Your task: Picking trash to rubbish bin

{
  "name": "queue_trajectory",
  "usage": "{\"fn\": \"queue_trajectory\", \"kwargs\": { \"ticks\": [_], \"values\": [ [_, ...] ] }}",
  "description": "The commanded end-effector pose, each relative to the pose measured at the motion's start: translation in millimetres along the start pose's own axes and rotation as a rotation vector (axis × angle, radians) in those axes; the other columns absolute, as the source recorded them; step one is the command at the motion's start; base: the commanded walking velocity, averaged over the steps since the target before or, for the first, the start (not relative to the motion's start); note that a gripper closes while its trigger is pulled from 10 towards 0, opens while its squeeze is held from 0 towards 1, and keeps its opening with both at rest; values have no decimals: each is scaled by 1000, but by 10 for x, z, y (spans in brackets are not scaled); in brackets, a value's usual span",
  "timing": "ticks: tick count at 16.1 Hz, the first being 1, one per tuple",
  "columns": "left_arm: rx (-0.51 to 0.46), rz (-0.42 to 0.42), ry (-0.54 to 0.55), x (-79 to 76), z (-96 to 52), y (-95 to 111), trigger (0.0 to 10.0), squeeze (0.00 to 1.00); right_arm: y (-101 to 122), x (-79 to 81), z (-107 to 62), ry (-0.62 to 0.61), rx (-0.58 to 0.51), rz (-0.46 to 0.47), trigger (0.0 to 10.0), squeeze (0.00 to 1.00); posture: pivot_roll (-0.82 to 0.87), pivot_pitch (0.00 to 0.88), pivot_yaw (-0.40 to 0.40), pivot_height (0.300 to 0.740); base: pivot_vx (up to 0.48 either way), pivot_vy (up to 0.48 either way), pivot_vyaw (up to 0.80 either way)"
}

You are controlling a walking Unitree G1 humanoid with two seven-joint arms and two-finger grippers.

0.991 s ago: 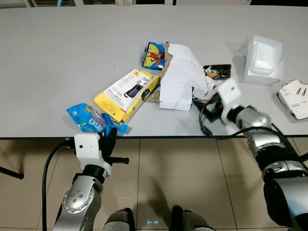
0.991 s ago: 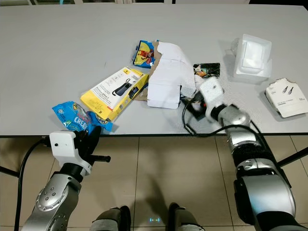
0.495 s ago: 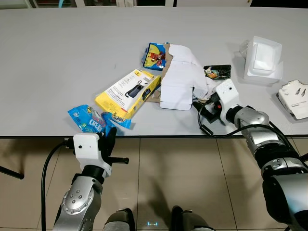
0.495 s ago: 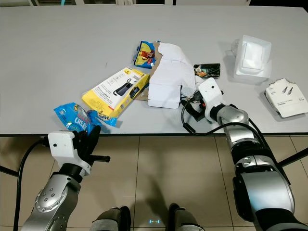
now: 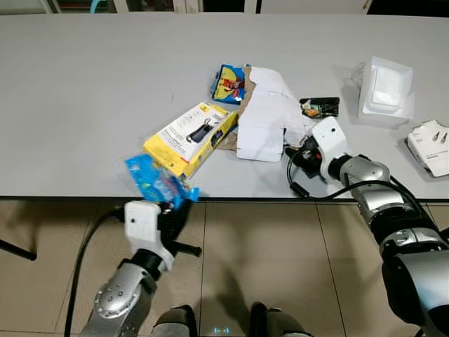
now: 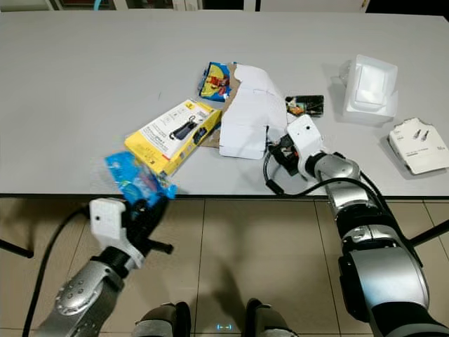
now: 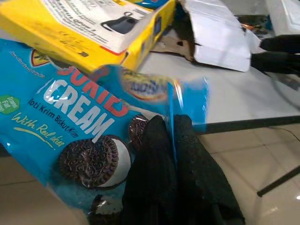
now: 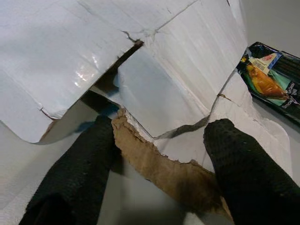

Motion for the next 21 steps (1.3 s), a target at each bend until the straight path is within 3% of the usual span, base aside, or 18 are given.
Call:
{"fn": "queue_trajectory", "kwargs": {
  "ticks": [1,13,19,21],
  "values": [
    [6,8,-21,-45,-19,12,10000,0,-385,167,-71,40,136,17,0,0,69,213,24,740,0,0,0],
    [16,17,-6,-8,-14,-8,10000,0,-286,45,-50,-23,108,16,0,0,71,207,28,740,0,0,0],
    [15,24,-28,-15,-12,10,10000,0,-78,-352,-79,-216,46,44,0,0,72,200,30,740,0,0,0],
    [10,27,-26,0,3,30,10000,0,74,-515,-105,-297,-32,107,0,0,70,195,31,740,0,0,0]
  ]
}}
Point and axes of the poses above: a point about 5 cm out from each wrist's last joint towards the gripper, its own z axis pointing out of the wrist towards the gripper, its own y axis along the axis of the wrist's last joint, x = y × z, the point moved 6 cm from there along z, pointing out of the wrist towards the gripper, and after that the axes turned 12 degrees about -z, right-handed, at the moved point
